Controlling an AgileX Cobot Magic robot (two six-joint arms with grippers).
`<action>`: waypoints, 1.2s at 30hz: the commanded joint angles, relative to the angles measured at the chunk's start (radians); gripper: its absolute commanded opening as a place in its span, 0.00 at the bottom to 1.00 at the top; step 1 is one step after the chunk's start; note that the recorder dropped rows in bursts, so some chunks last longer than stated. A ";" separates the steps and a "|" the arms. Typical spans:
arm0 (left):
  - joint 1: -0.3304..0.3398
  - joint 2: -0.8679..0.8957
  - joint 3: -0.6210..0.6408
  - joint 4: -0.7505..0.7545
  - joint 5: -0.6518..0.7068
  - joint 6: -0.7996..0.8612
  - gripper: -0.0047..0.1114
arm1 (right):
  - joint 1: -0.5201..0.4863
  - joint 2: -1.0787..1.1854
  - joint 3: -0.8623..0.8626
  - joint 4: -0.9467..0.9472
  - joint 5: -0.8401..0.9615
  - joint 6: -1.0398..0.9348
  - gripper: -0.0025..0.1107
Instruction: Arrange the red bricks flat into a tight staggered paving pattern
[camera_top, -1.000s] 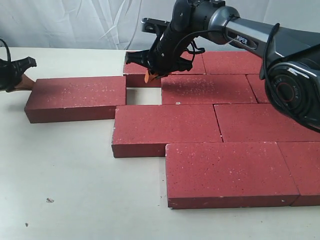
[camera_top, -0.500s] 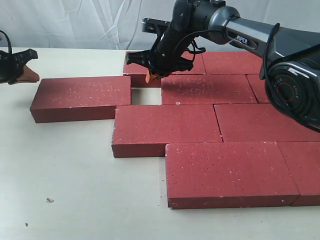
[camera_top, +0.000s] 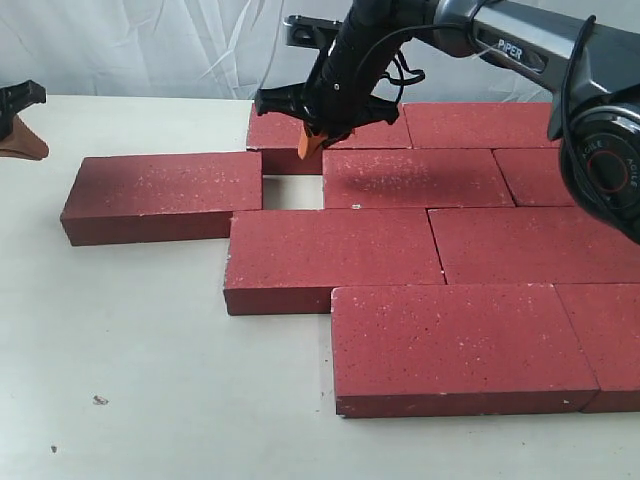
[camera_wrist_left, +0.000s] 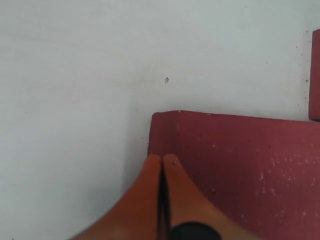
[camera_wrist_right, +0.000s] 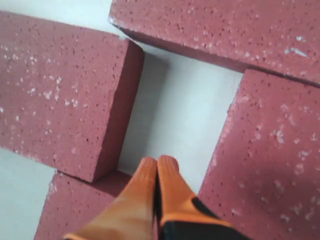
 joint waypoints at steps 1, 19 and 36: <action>0.000 -0.057 -0.006 0.052 0.056 -0.053 0.04 | -0.006 -0.032 0.000 -0.016 0.099 -0.027 0.02; -0.131 -0.174 0.115 0.389 -0.064 -0.240 0.04 | 0.033 -0.128 0.000 -0.015 0.130 -0.079 0.02; -0.181 0.018 0.115 0.406 -0.191 -0.232 0.04 | -0.117 -0.133 0.000 -0.079 0.130 -0.079 0.02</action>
